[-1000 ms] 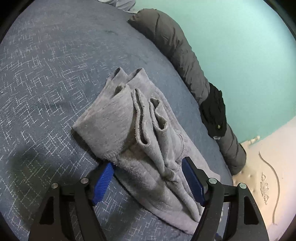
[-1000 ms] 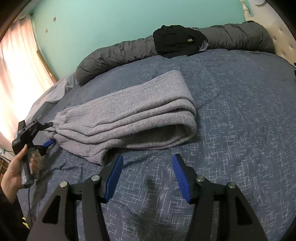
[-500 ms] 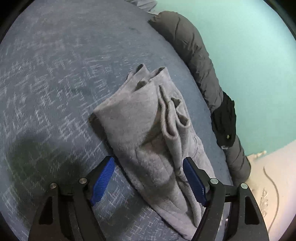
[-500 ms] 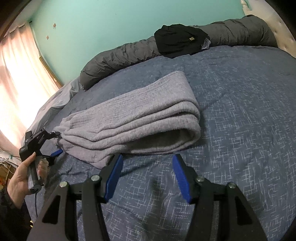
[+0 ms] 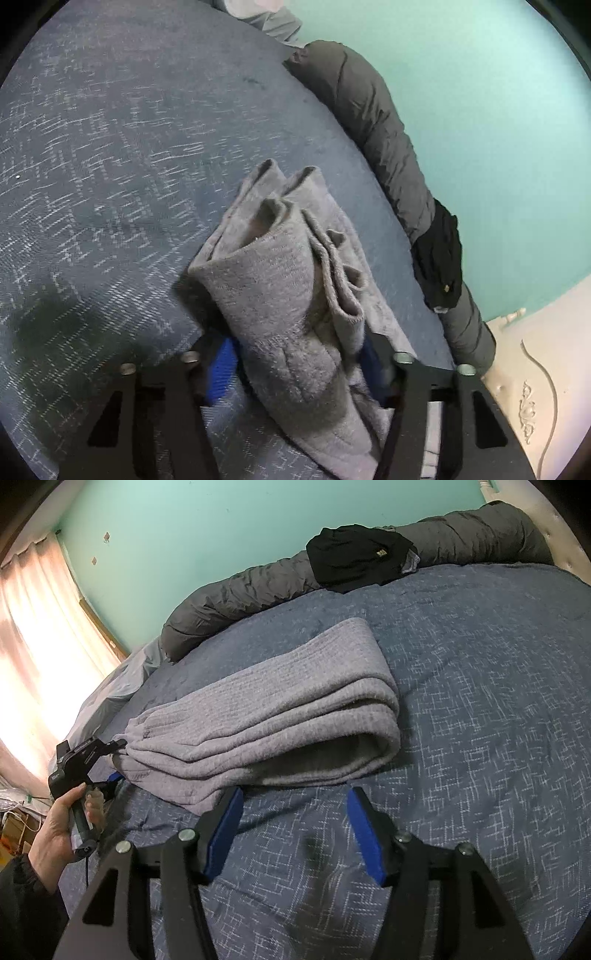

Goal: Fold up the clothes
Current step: 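Grasp the sweatshirt end with the left tool and lift it, then fold the held end over the bundle with the left tool and release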

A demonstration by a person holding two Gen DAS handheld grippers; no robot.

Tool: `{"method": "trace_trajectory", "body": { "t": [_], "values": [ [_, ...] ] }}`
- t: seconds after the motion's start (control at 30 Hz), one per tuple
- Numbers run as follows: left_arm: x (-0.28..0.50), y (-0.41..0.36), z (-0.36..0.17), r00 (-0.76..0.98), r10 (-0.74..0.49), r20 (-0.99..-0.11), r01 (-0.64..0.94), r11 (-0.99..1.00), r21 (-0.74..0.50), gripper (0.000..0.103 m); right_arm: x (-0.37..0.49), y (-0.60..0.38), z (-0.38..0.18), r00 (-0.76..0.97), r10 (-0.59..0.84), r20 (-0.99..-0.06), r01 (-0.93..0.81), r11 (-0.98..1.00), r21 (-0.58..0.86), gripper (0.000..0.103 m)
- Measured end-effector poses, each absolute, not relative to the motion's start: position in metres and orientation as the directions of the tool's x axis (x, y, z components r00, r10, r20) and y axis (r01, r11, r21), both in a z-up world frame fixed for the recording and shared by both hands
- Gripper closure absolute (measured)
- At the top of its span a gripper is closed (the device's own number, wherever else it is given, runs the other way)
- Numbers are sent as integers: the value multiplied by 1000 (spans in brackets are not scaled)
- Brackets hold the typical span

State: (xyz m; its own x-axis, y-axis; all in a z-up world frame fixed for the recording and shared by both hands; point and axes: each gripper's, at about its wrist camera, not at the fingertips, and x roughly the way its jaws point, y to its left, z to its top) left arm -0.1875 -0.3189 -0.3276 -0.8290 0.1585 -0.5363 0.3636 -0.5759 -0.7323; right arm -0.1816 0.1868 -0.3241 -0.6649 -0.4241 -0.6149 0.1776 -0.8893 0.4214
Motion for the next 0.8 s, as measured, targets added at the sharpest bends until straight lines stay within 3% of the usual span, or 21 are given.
{"method": "trace_trajectory", "body": {
  "t": [0.07,0.2,0.53,0.8],
  "values": [
    [-188,-317,-324,-835,156,-528,352,-584,-731,68,-182,189,-325,-664,-427,-614,175,-887,428,43],
    [-189,-311,-311,-848,152,-507,320,-615,-721,73,-182,194,-324,-668,-428,-609,165,-883,440,43],
    [-186,-276,-259,-879,173,-444,212,-692,-690,75,-183,210,-320,-682,-430,-592,140,-871,472,43],
    [-225,-167,-187,-860,301,-412,25,-781,-624,76,-184,242,-317,-707,-414,-573,79,-852,518,43]
  ]
}}
